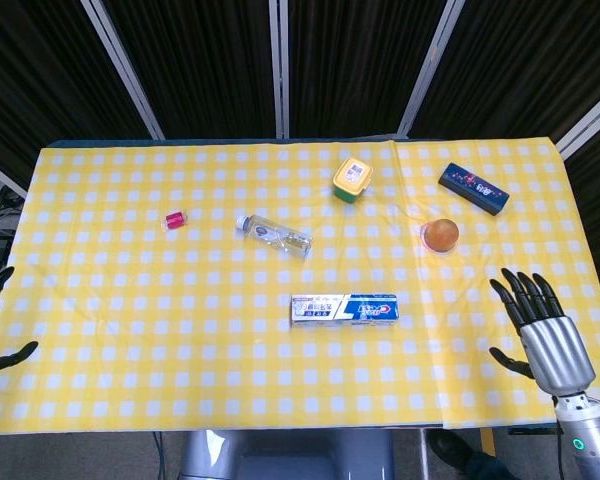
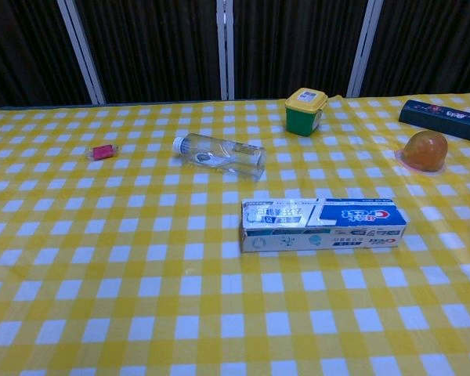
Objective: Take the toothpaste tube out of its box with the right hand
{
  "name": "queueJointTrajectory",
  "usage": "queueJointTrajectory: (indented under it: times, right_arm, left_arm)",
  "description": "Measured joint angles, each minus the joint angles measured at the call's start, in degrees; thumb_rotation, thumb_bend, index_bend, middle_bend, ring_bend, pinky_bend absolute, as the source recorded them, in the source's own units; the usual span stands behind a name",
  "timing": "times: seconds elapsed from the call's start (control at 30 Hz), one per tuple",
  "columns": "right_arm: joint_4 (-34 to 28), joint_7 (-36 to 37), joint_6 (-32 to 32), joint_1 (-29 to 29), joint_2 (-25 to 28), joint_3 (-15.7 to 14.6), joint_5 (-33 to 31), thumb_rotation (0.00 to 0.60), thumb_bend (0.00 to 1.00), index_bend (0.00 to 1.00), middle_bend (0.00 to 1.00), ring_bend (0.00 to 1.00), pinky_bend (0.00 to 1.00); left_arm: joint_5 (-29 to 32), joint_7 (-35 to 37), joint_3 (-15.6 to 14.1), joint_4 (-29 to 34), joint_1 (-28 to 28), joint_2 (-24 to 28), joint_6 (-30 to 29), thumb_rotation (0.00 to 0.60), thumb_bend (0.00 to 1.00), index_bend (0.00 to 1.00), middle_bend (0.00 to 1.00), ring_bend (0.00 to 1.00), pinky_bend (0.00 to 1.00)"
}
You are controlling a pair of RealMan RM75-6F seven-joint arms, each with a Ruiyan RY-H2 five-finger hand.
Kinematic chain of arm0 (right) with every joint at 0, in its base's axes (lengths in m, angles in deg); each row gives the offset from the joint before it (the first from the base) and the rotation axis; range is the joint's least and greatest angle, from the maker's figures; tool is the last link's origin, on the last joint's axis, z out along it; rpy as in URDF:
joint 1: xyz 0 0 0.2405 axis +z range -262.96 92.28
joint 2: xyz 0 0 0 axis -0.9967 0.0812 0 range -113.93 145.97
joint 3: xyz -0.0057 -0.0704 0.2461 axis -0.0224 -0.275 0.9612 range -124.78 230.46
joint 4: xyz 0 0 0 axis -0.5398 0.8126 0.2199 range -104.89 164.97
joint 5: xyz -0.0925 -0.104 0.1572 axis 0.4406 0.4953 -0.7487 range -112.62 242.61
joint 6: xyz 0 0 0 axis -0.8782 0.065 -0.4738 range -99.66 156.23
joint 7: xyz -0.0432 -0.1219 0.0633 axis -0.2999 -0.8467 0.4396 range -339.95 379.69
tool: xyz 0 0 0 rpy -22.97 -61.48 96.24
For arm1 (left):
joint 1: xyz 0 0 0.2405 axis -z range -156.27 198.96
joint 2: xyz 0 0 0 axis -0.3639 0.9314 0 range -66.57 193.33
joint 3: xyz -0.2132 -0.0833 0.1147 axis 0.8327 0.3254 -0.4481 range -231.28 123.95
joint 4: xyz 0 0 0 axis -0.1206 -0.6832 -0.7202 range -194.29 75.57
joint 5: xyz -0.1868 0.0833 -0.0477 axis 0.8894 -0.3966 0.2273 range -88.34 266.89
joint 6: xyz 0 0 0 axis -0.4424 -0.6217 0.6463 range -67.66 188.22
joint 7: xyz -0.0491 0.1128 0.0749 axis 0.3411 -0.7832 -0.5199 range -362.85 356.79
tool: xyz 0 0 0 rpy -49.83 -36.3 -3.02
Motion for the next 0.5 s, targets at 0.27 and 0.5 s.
queueJointTrajectory:
  times: [0.27, 0.5]
  right_arm:
    - [0.5, 1.4, -0.4, -0.6, 0.2, 1.1, -0.6, 0.600, 0.00, 0.00, 0.00, 0.00, 0.00]
    - [-0.9, 2.3, -6.7, 2.1, 0.3, 1.5, -1.2, 0.600, 0.00, 0.03, 0.01, 0.00, 0.00]
  left_arm:
    - [-0.4, 0.5, -0.1, 0.5, -0.3, 0.4, -0.2, 0.600, 0.00, 0.00, 0.00, 0.00, 0.00]
    - [0.0, 0.0, 0.0, 0.7, 0.1, 0.2, 0.6, 0.600, 0.00, 0.00, 0.00, 0.00, 0.00]
